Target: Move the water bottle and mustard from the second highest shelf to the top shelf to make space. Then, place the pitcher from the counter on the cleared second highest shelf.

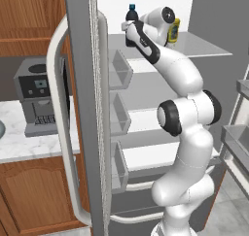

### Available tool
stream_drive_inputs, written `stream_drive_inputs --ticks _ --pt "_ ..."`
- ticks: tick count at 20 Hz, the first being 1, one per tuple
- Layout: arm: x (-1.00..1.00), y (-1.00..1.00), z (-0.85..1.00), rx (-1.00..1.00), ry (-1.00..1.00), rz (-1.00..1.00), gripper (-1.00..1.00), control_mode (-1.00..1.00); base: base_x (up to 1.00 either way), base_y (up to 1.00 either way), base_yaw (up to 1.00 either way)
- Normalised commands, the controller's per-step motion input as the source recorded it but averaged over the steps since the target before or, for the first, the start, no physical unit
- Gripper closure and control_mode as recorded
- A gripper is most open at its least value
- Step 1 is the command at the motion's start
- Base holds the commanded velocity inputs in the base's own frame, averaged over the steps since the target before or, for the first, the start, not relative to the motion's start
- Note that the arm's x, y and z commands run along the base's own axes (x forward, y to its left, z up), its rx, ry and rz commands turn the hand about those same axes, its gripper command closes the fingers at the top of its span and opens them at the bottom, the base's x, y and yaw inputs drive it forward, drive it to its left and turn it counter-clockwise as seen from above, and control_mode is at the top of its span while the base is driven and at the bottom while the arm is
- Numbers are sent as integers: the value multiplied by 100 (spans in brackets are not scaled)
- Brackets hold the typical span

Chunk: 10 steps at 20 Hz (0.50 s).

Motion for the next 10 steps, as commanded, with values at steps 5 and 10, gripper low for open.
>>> stream_drive_inputs --ticks 5,10 --pt "0 0 0 0 0 -1 -100 -100 0 0 0" --pt "-10 0 -2 -1 0 0 -100 -100 0 0 0"
